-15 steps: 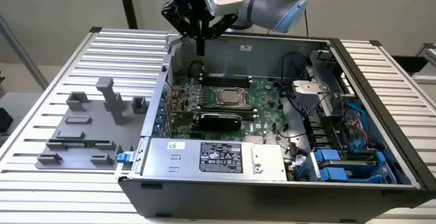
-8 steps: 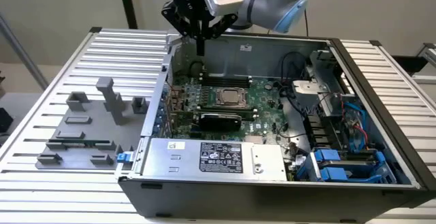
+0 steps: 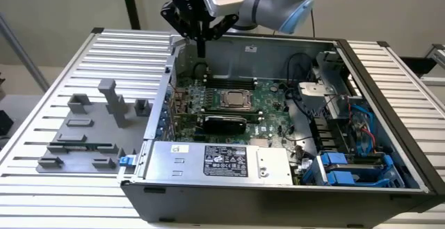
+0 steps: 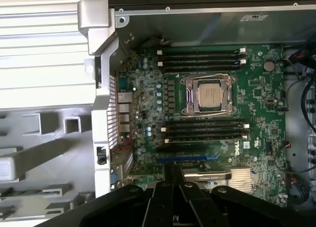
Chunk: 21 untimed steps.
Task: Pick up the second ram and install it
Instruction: 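Reach for the second ram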
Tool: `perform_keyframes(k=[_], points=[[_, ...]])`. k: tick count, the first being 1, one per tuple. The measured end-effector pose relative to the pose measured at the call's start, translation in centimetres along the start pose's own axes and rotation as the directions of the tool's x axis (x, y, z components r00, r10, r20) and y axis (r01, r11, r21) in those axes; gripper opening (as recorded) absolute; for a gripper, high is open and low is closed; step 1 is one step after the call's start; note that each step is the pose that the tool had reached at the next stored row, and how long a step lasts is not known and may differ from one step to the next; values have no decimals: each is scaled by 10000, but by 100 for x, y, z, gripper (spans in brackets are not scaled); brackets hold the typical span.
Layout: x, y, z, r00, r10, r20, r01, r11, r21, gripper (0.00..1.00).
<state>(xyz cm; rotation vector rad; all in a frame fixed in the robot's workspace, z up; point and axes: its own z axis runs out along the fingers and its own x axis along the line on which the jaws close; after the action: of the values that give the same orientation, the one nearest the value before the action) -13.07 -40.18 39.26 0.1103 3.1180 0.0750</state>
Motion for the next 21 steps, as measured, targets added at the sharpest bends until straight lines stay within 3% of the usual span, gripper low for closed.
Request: perform_keyframes(k=[21], points=[[920, -458, -45, 10000, -2, 73, 2, 10000, -6, 0]])
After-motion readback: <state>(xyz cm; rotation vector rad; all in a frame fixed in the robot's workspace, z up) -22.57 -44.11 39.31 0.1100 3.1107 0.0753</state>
